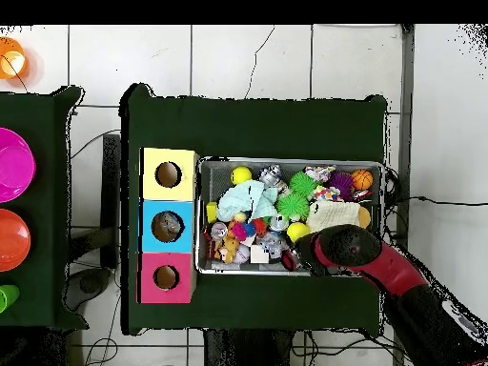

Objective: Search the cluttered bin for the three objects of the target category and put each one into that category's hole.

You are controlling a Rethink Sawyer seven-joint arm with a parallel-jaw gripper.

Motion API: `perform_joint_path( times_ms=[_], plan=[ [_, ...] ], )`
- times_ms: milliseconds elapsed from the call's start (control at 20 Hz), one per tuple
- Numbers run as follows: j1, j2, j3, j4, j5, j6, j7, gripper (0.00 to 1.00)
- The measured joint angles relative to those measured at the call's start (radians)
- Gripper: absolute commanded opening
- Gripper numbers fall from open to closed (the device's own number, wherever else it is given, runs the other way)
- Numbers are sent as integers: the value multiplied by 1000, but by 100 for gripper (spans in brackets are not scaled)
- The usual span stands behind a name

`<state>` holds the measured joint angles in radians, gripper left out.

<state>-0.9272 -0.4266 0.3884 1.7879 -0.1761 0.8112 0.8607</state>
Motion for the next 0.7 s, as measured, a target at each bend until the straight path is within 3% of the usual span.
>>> perform_joint_path(
  times_ms=[700],
  plan=[
    [2, -17, 23, 14, 12, -148, 0, 100]
  ],
)
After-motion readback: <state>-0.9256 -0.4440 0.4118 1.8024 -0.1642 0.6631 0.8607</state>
